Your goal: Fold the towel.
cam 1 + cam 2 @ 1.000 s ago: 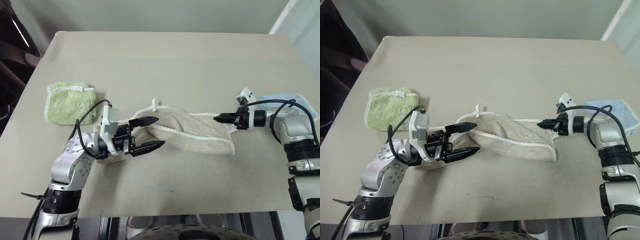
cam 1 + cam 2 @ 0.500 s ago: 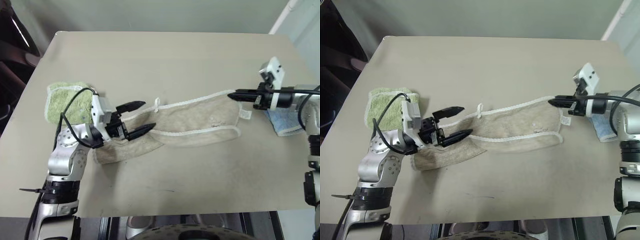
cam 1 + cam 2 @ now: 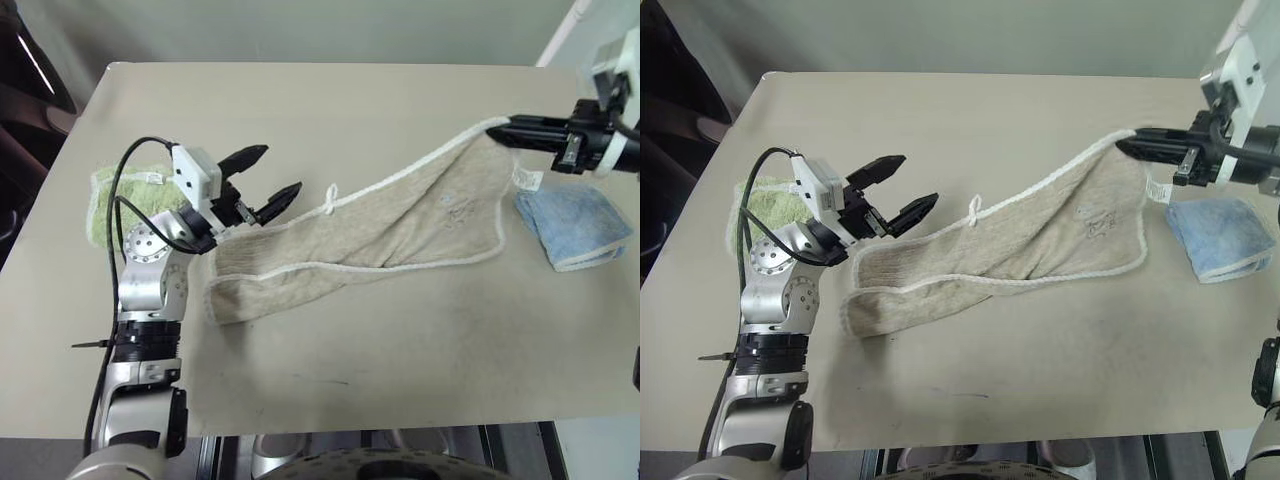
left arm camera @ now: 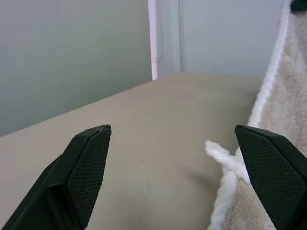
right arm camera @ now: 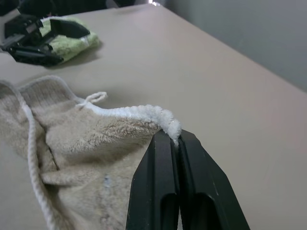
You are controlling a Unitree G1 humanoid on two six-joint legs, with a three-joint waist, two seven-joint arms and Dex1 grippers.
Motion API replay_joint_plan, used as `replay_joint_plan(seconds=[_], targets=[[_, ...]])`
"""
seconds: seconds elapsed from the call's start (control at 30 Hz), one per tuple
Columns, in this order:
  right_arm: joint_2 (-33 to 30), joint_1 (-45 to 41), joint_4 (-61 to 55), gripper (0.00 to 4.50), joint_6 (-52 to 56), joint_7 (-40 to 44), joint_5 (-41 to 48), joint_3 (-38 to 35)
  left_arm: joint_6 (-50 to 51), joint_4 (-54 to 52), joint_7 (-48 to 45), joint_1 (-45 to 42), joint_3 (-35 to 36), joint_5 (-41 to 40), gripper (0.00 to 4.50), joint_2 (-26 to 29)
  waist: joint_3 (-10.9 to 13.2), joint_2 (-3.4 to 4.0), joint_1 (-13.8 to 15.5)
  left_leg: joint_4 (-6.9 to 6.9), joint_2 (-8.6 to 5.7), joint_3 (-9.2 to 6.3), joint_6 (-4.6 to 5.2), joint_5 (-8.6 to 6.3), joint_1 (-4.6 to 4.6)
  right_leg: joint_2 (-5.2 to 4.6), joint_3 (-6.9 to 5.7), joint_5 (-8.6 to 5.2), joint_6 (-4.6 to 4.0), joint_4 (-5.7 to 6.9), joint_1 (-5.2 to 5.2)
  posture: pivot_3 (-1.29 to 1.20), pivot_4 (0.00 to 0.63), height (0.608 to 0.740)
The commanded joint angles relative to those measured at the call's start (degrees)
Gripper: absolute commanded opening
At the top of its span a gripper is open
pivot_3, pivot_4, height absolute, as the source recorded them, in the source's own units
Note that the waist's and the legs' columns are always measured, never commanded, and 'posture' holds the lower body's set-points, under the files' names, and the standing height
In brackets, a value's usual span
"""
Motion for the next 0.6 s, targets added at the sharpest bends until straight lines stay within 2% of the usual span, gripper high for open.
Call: replay_joint_plan(seconds=[0.03, 0.23, 0.4, 0.6], targets=[[-3.13, -4.87, -1.86, 0.03, -1.17, 1.41, 0.42, -0.77, 4.21, 0.16, -5.27, 0.44, 1.98, -5.37, 4.5, 2.32, 0.05, 0.08, -0.03, 0.0, 0.0, 0.01, 0.0, 0.0, -0.02, 0.0, 0.01, 0.0, 0.0, 0.01, -0.02, 0.0, 0.15, 0.733], [-4.47, -7.6, -1.77, 0.03, -1.56, 2.52, 0.8, 0.1, 14.18, -0.4, -10.7, 2.59, 3.02, -11.36, 4.5, 6.77, 0.05, 0.08, -0.04, -0.11, 0.01, -0.01, -0.03, 0.02, -0.14, 0.0, 0.0, -0.02, 0.0, 0.03, -0.2, 0.0, 0.15, 0.733], [-5.95, -11.24, -3.3, 0.03, 1.17, 5.37, 3.94, -0.86, 10.1, 7.92, -12.26, -0.41, 3.45, -8.75, 4.5, 6.14, 0.1, 0.17, 0.26, -0.06, 0.0, -0.01, -0.04, 0.03, -0.18, 0.0, 0.01, -0.02, 0.0, 0.06, -0.24, 0.0, 0.15, 0.733], [-6.79, -11.41, -6.55, 0.03, 3.41, 5.65, 6.56, -1.08, 6.0, 19.12, -17.5, -4.52, 1.73, -5.41, 4.5, 5.42, 0.1, 0.16, 0.3, 0.05, 0.0, -0.04, -0.08, 0.05, -0.26, 0.0, 0.0, -0.02, 0.01, 0.06, -0.26, 0.0, 0.15, 0.733]])
